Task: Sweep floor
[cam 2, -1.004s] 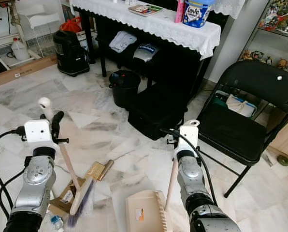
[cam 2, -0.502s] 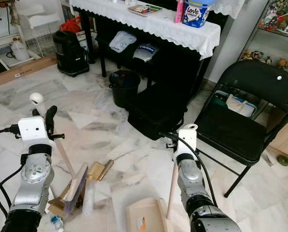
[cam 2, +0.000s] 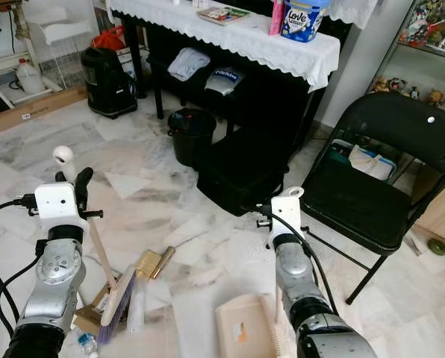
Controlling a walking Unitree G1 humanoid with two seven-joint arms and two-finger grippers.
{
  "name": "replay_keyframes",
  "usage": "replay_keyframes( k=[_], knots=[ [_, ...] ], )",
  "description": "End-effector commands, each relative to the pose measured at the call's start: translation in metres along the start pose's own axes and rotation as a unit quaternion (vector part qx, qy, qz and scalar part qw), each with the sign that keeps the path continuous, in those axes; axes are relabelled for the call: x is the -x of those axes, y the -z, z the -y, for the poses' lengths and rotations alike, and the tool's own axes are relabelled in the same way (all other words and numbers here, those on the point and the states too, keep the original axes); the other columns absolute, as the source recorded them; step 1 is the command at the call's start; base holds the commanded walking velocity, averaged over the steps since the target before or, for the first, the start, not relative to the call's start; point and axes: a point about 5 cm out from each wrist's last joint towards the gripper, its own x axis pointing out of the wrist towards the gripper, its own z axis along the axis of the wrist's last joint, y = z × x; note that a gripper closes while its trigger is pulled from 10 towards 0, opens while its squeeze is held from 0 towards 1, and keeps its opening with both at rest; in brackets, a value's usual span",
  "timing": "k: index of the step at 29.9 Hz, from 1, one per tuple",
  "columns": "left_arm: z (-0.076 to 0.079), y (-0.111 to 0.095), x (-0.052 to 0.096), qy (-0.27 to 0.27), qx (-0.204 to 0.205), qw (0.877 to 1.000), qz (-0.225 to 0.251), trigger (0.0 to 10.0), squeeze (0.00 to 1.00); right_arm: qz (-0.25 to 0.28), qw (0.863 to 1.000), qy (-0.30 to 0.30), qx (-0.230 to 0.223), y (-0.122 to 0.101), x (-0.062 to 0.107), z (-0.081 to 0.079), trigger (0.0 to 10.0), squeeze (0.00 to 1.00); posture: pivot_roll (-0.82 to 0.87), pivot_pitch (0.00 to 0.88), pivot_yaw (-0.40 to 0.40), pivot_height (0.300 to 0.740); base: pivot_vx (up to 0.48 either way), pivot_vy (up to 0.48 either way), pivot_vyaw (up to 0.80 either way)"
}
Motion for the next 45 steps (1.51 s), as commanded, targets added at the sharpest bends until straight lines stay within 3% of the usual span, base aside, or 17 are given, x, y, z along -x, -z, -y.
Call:
replay_keyframes(
  k=[1, 13, 27, 45],
  knots=[
    [0.004, -0.01, -0.005, 0.008, 0.002, 1.0, 0.028, 10.0, 0.0, -0.018, 1.0, 0.017, -0.007, 0.005, 0.0, 0.005, 10.0, 0.0, 0.03, 0.025, -0.076, 0.74, 0.0, 0.0, 0.0],
    [0.005, -0.008, -0.005, 0.011, 0.003, 1.0, 0.024, 10.0, 0.0, -0.079, 0.997, 0.016, -0.004, 0.016, 0.002, 0.008, 10.0, 0.0, 0.03, 0.028, -0.076, 0.74, 0.0, 0.0, 0.0],
    [0.006, -0.008, -0.005, 0.015, 0.002, 1.0, 0.019, 10.0, 0.0, -0.195, 0.977, -0.004, -0.09, 0.033, 0.004, 0.002, 10.0, 0.0, 0.02, 0.042, -0.08, 0.74, 0.0, 0.0, 0.0],
    [0.007, -0.007, -0.005, 0.021, 0.004, 1.0, 0.014, 10.0, 0.0, -0.242, 0.963, -0.01, -0.115, 0.035, 0.005, 0.002, 10.0, 0.0, 0.02, 0.043, -0.08, 0.74, 0.0, 0.0, 0.0]
  ],
)
